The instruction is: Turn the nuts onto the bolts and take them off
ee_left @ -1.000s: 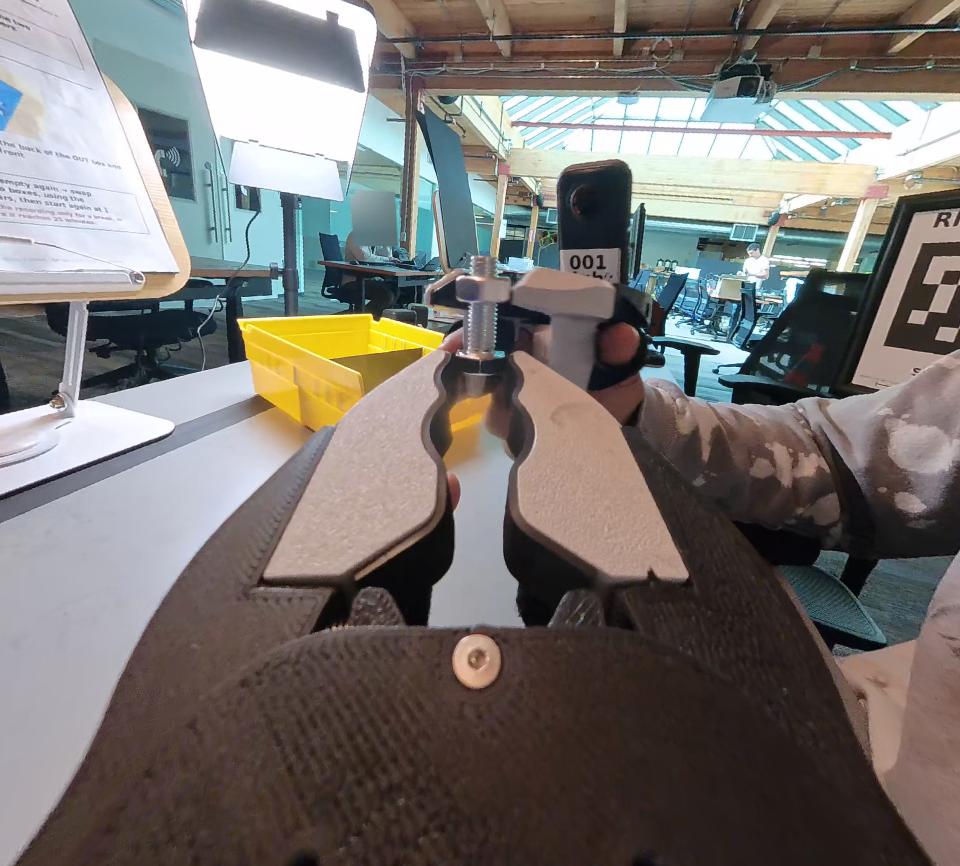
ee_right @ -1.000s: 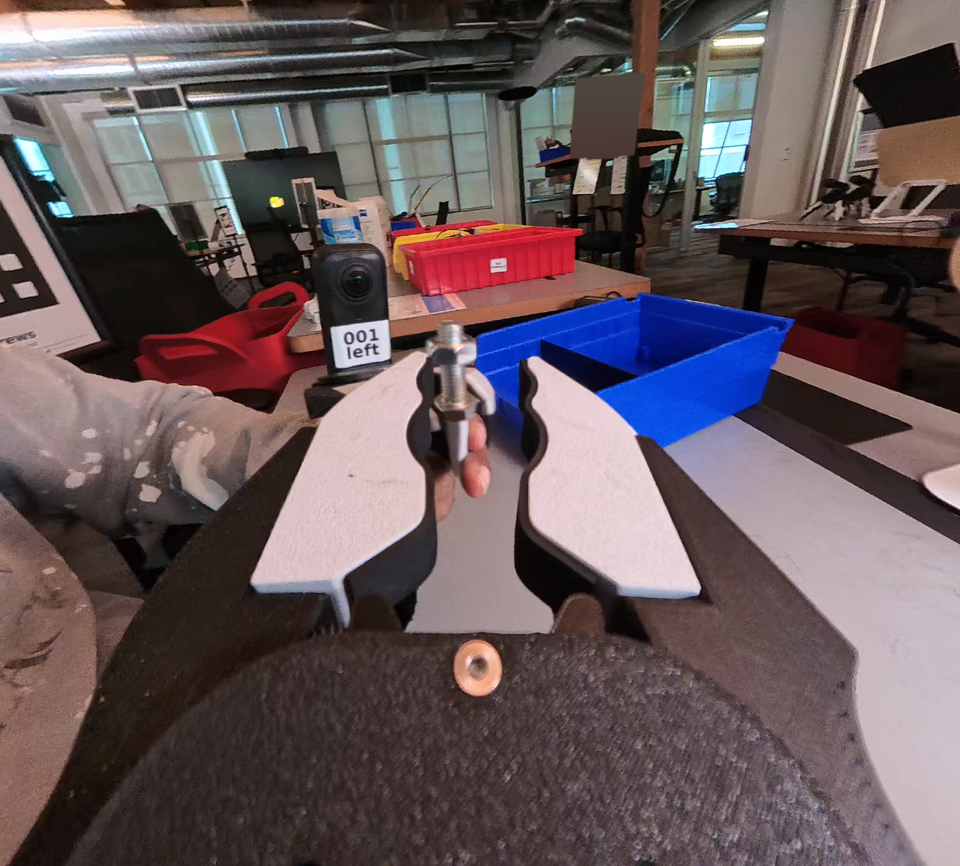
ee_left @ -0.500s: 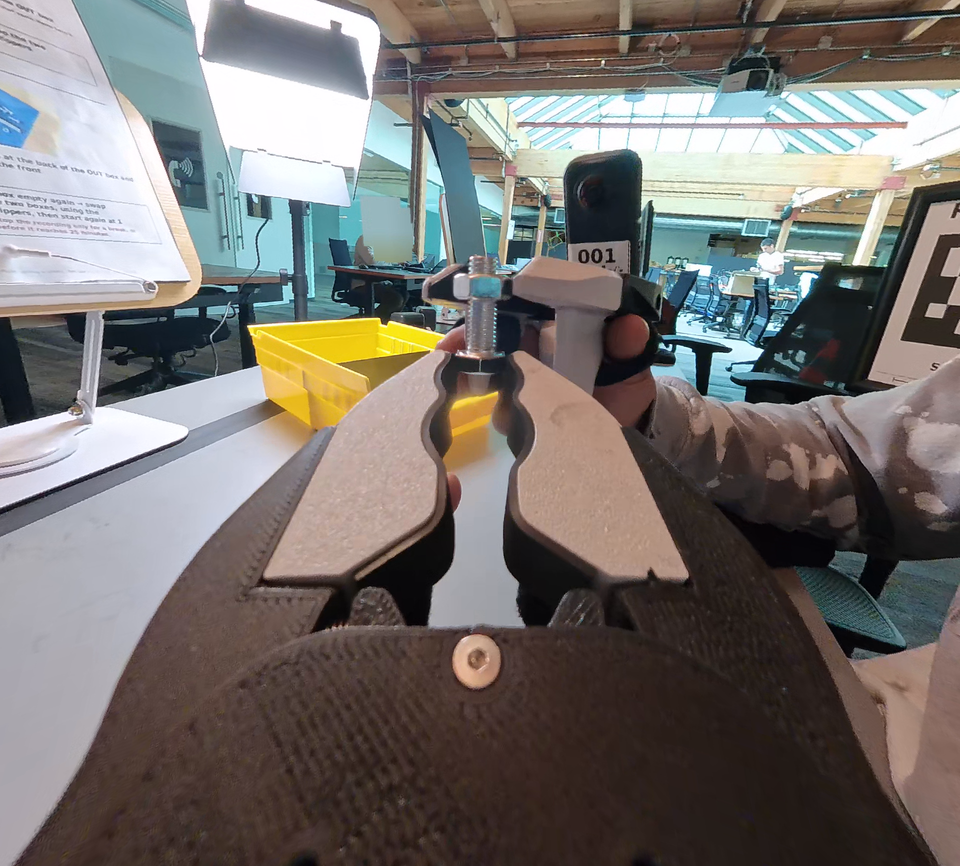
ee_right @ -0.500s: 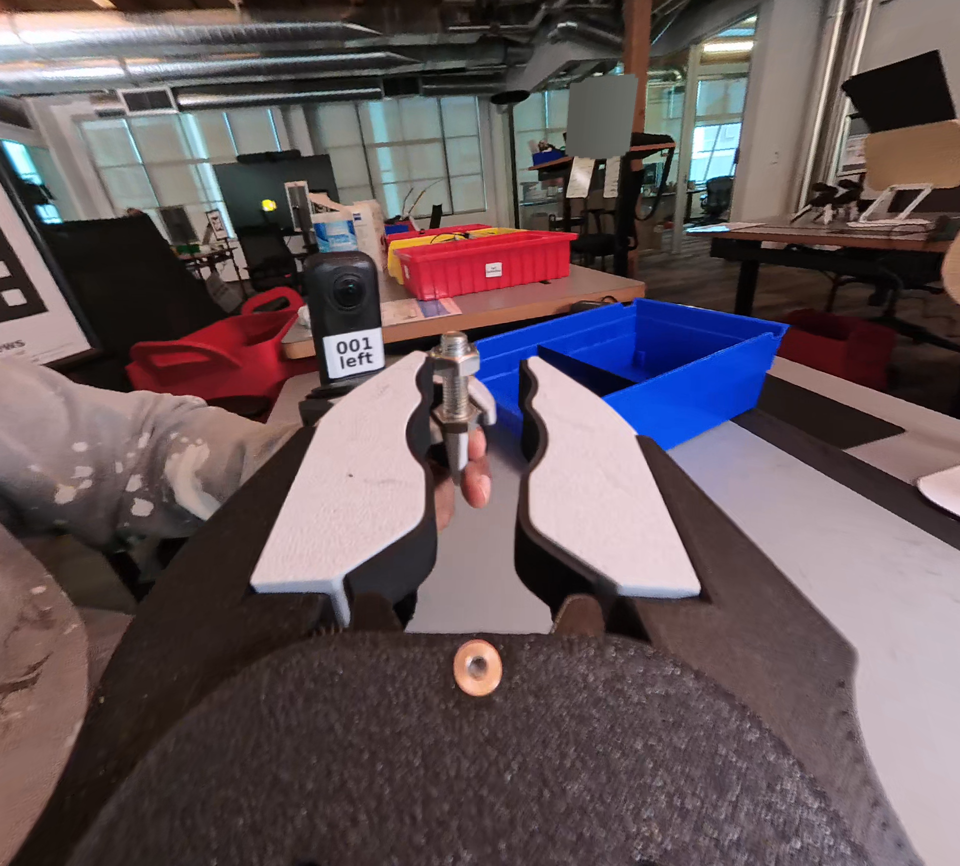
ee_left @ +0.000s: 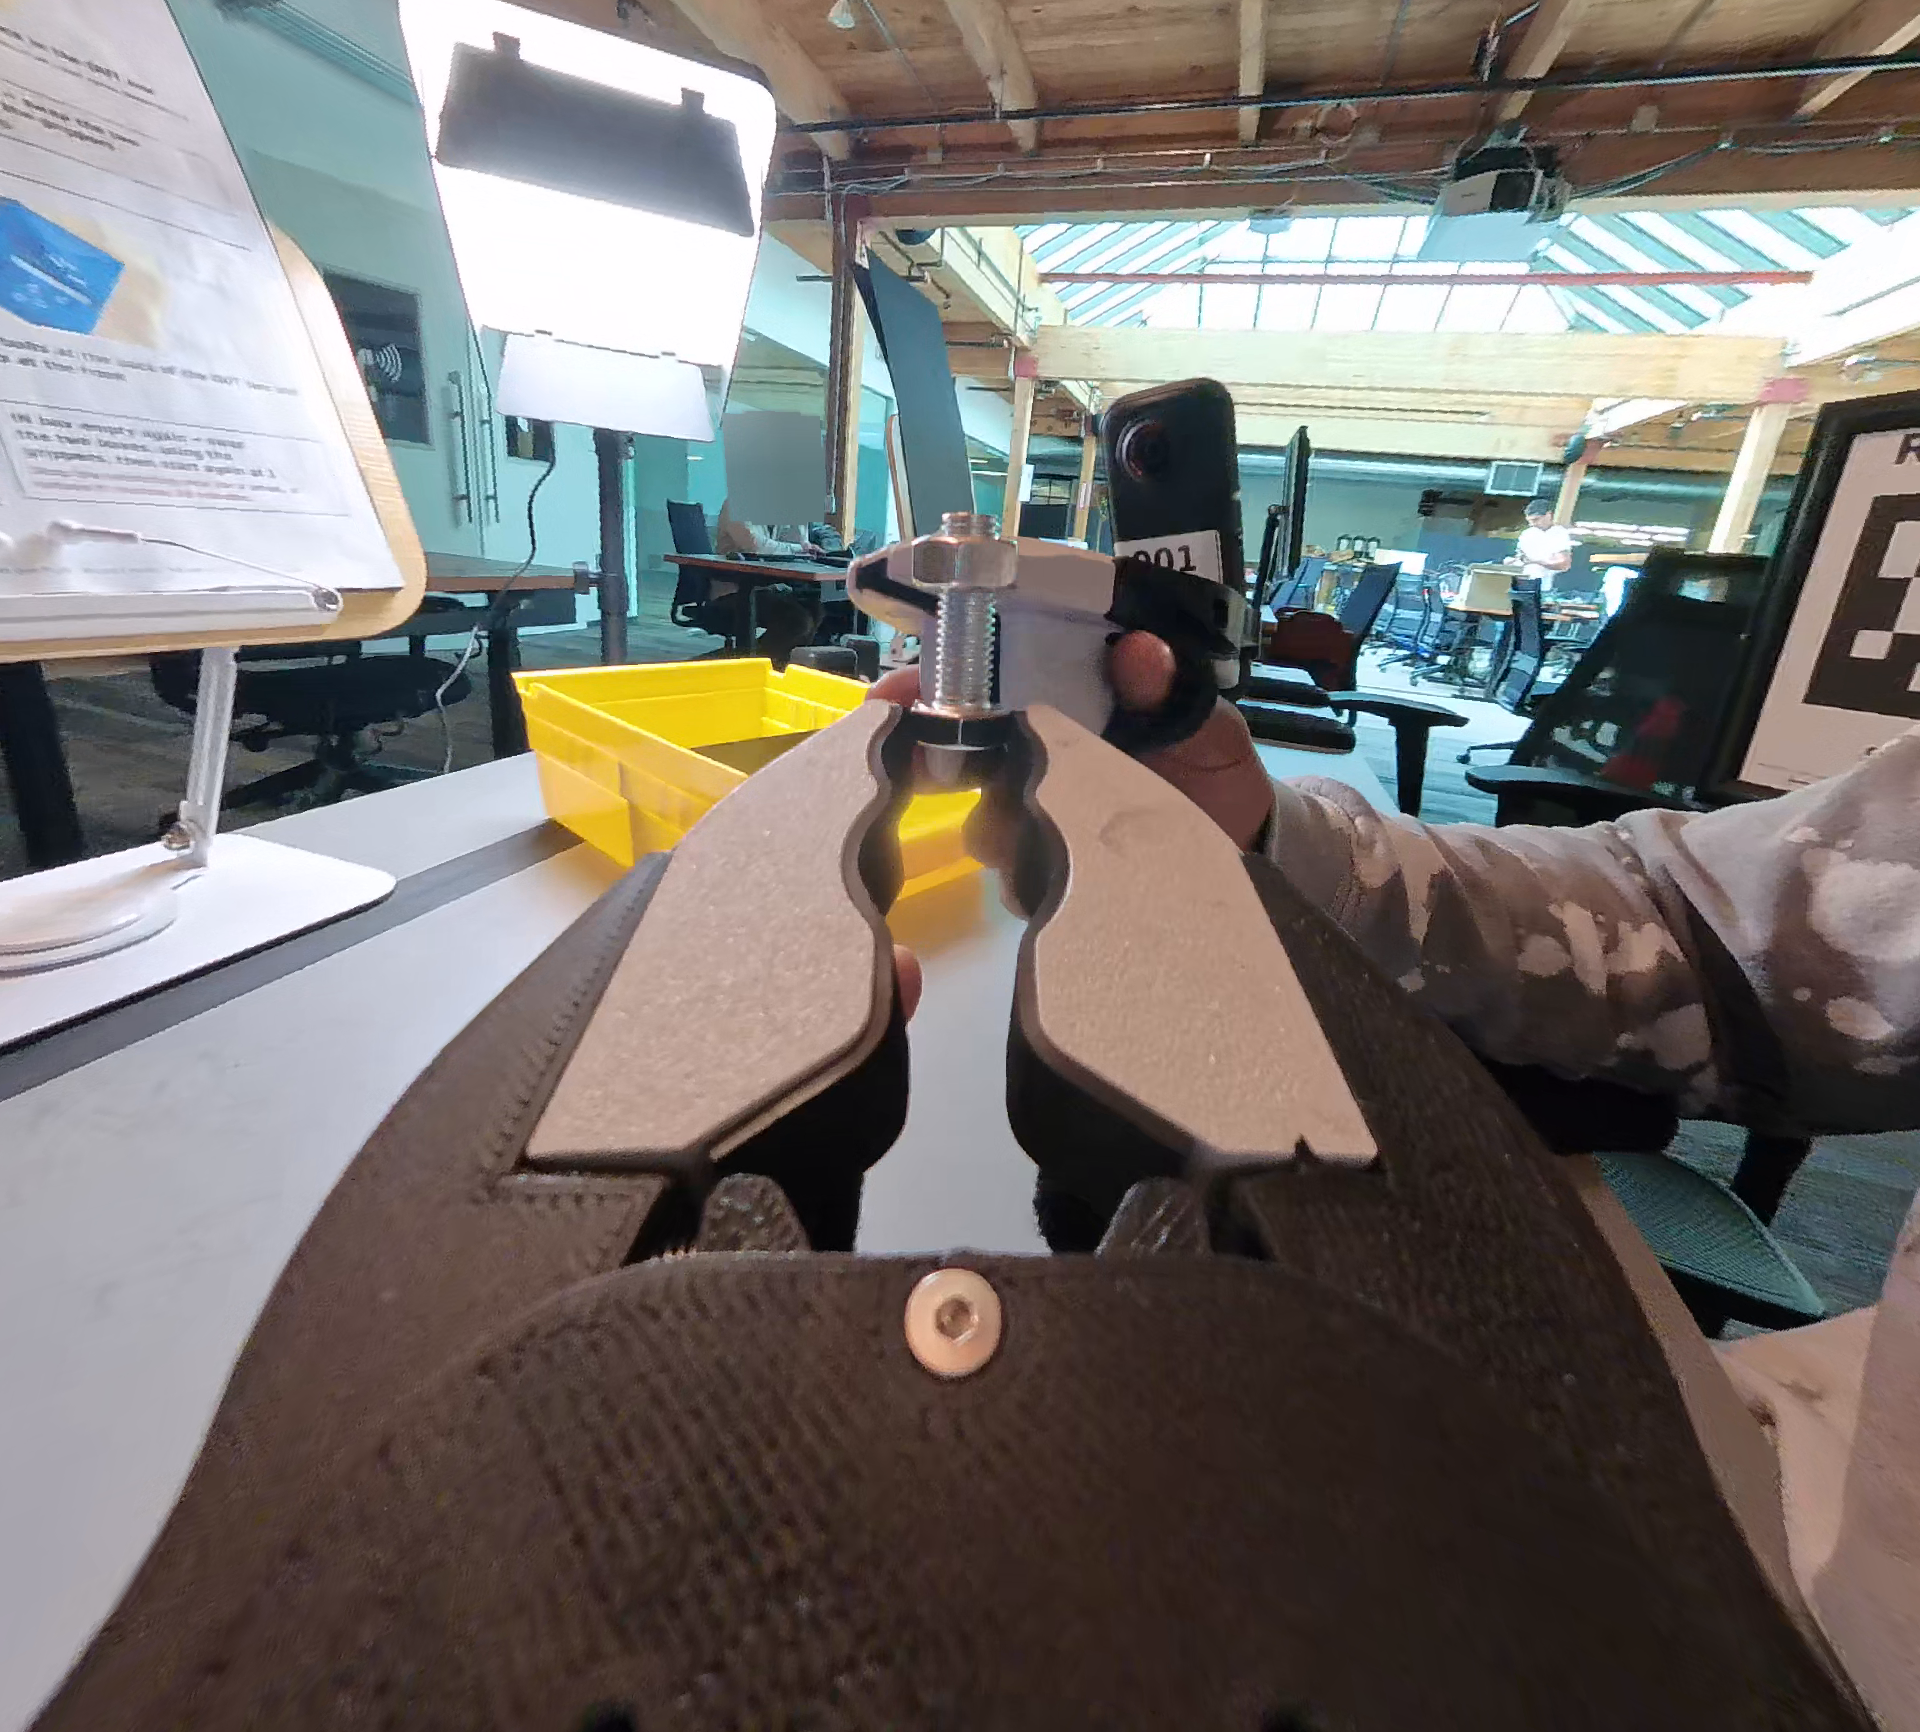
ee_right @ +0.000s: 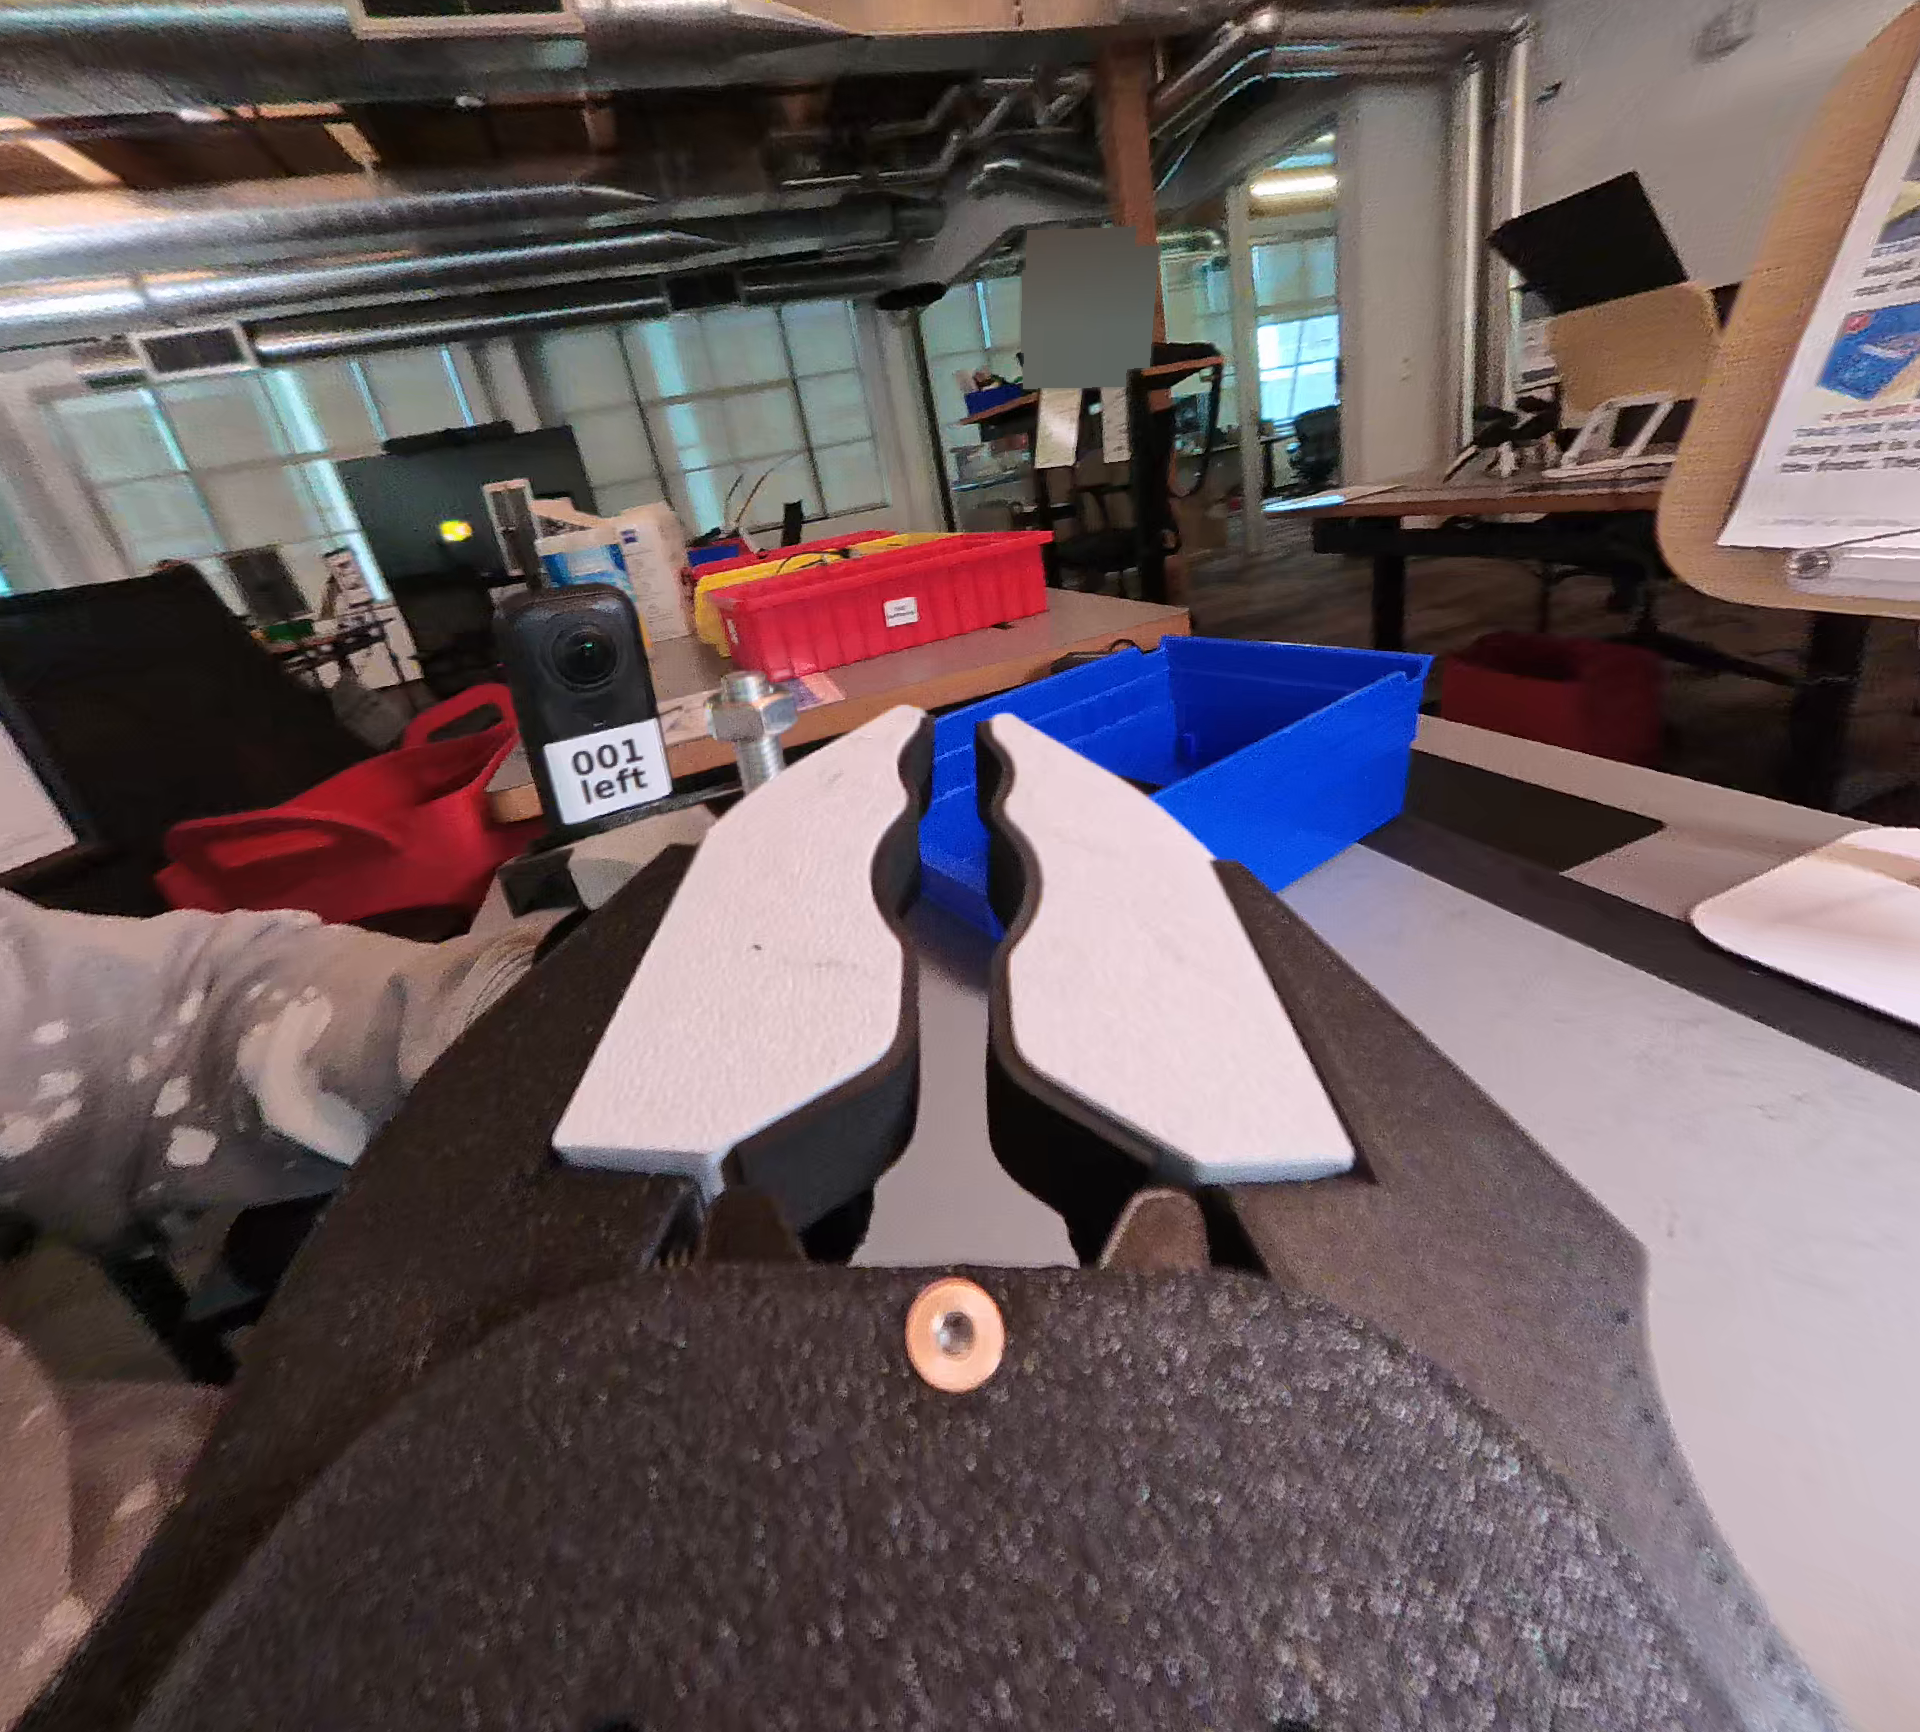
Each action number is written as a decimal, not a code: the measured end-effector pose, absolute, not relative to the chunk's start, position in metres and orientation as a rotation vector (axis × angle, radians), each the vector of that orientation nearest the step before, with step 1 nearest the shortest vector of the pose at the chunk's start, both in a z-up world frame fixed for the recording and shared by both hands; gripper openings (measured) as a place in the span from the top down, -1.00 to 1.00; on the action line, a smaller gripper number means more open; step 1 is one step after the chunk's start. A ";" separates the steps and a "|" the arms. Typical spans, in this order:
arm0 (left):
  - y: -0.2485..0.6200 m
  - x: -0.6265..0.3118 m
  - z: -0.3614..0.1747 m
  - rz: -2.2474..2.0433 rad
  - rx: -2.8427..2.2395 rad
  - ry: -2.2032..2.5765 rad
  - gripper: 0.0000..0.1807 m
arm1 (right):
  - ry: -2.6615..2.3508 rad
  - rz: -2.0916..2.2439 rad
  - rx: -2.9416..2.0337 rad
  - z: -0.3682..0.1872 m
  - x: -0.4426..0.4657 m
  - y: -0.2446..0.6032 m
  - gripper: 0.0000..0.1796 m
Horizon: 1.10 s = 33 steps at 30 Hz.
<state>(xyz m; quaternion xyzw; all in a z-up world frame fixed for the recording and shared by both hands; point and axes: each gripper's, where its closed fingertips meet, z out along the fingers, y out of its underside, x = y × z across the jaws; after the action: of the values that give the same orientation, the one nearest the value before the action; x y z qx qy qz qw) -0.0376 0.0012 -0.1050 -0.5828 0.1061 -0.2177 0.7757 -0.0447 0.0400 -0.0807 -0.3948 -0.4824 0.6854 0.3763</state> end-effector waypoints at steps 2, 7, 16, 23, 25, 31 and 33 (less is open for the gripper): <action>0.002 -0.038 -0.105 -0.471 -1.262 0.226 0.80 | -1.274 1.768 -0.987 -0.081 -0.042 0.035 0.77; 0.004 -0.036 -0.109 -0.469 -1.277 0.227 0.80 | -1.373 1.776 -0.921 -0.082 -0.046 0.002 0.68; 0.002 -0.045 -0.104 -0.458 -1.253 0.197 0.80 | -1.355 1.814 -0.936 -0.079 -0.052 0.008 0.66; -0.001 -0.056 -0.099 -0.480 -1.220 0.152 0.80 | -1.419 1.835 -0.911 -0.077 -0.063 0.008 0.71; -0.004 -0.060 -0.093 -0.511 -1.180 0.130 0.80 | -1.396 1.822 -0.900 -0.075 -0.063 0.012 0.85; -0.005 -0.064 -0.090 -0.522 -1.169 0.125 0.80 | -1.472 1.880 -0.866 -0.072 -0.066 -0.003 0.64; -0.005 -0.061 -0.091 -0.532 -1.170 0.135 0.80 | -1.464 1.893 -0.880 -0.070 -0.069 -0.005 0.64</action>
<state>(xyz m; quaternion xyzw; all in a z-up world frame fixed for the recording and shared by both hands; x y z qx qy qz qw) -0.0609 -0.0053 -0.0908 -0.5450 0.0627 -0.2480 0.7985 -0.0688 -0.0045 -0.0697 -0.3303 -0.5491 0.7101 0.2918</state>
